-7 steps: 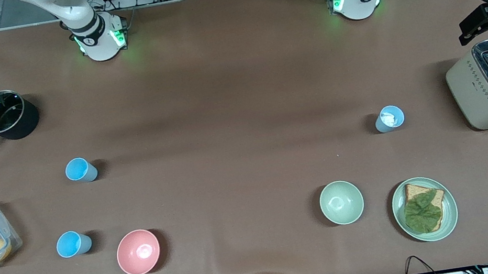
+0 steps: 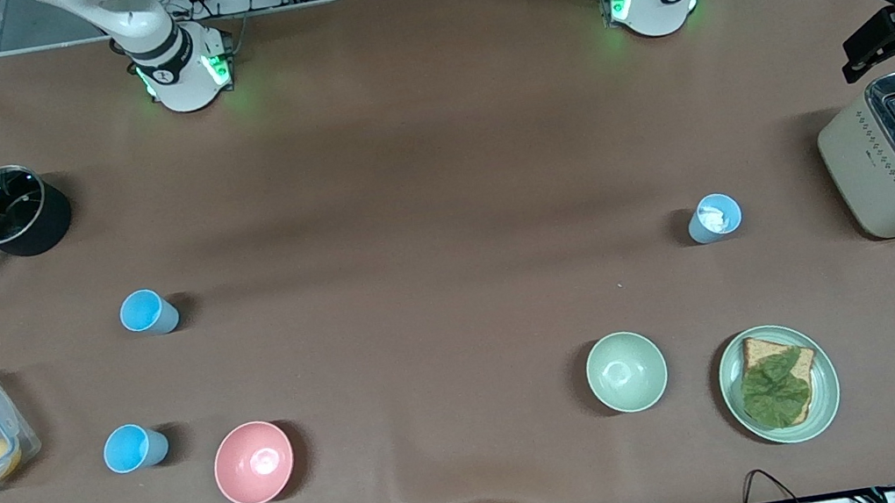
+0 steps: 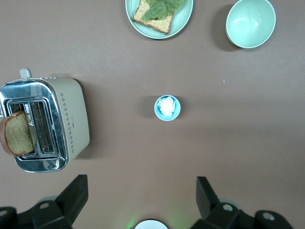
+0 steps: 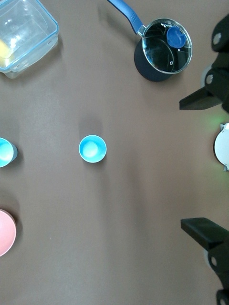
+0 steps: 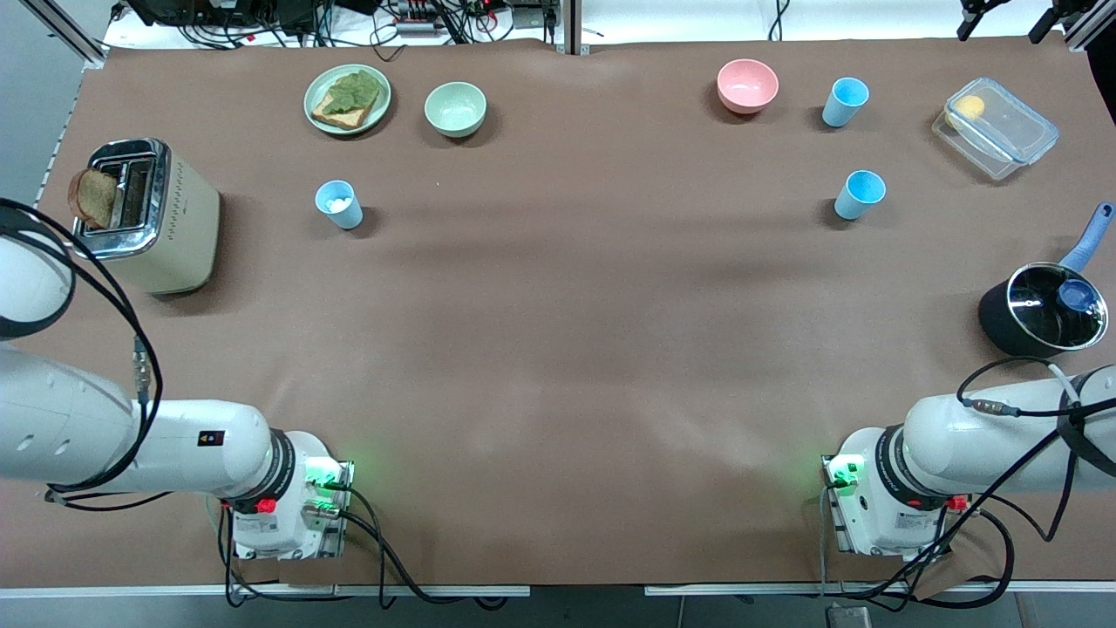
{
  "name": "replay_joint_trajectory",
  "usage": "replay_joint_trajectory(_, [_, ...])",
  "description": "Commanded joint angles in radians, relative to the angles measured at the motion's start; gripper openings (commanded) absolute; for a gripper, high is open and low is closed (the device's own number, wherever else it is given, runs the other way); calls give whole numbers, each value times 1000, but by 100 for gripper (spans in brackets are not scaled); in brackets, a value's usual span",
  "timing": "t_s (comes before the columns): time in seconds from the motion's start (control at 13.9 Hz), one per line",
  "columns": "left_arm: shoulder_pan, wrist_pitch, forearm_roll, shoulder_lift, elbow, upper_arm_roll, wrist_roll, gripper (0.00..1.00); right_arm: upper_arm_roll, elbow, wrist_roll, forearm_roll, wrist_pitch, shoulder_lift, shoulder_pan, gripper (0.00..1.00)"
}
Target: Stack blue cups with both arms
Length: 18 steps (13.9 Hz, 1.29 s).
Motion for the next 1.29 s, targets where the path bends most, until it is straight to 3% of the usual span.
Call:
replay_joint_trajectory(0.0, [6, -10, 22, 7, -9, -6, 6, 100, 14, -35, 12, 10, 31, 0, -1, 100])
replay_joint_trajectory(0.22, [12, 48, 22, 59, -41, -8, 4, 100, 15, -153, 11, 13, 181, 27, -14, 100])
replay_joint_trajectory(0.43, [13, 218, 21, 59, -193, -8, 3, 100, 14, -156, 11, 7, 198, 118, -18, 100])
replay_joint_trajectory(0.79, [10, 566, 18, 76, -504, -11, 0, 100, 12, -152, 11, 5, 263, 329, -182, 100])
replay_joint_trajectory(1.22, [10, 844, 19, 179, -675, -11, 0, 100, 14, -159, 28, 22, 376, 445, -184, 100])
